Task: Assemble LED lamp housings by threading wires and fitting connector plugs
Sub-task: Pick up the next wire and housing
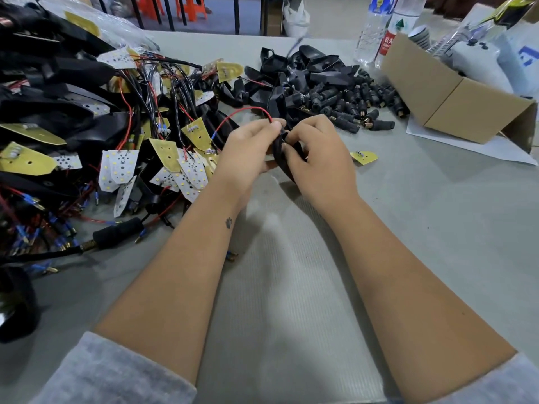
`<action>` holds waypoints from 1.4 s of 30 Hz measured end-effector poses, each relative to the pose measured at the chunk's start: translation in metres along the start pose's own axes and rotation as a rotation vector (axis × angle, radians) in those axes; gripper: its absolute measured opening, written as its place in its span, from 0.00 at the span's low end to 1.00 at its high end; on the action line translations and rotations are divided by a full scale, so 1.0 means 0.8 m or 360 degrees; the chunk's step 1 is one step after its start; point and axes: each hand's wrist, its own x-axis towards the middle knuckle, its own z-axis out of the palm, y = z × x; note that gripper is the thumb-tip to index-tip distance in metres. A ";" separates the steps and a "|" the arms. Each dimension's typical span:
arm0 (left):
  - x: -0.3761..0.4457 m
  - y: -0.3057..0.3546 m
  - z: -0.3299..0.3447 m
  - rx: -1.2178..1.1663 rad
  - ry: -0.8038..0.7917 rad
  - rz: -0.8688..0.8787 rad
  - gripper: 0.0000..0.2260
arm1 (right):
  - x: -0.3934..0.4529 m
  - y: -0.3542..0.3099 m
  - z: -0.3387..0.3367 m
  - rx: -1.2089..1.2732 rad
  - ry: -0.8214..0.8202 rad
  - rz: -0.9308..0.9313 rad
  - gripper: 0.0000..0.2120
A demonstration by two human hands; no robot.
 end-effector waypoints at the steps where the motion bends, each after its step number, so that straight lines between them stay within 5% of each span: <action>1: 0.000 0.000 -0.001 0.0012 0.0005 -0.0003 0.08 | 0.000 0.000 0.000 0.0012 -0.0003 -0.0001 0.04; 12: 0.002 0.003 -0.005 -0.0350 0.0325 0.0038 0.08 | 0.000 -0.005 -0.005 0.0156 0.0018 0.0147 0.03; 20: 0.007 0.004 -0.009 -0.0524 0.0510 0.0101 0.08 | 0.005 0.007 -0.007 -0.0505 -0.0178 0.0289 0.05; 31: 0.009 0.001 -0.006 -0.0518 0.0321 -0.0024 0.02 | 0.007 0.004 -0.011 -0.0479 0.0059 0.0213 0.03; 36: 0.004 -0.005 0.002 -0.0212 0.0084 -0.0066 0.06 | 0.004 -0.003 -0.007 -0.0193 0.0005 0.0006 0.03; 42: 0.007 -0.003 -0.003 -0.0244 0.0237 0.0032 0.09 | 0.004 -0.004 -0.006 -0.0094 0.0252 0.0051 0.04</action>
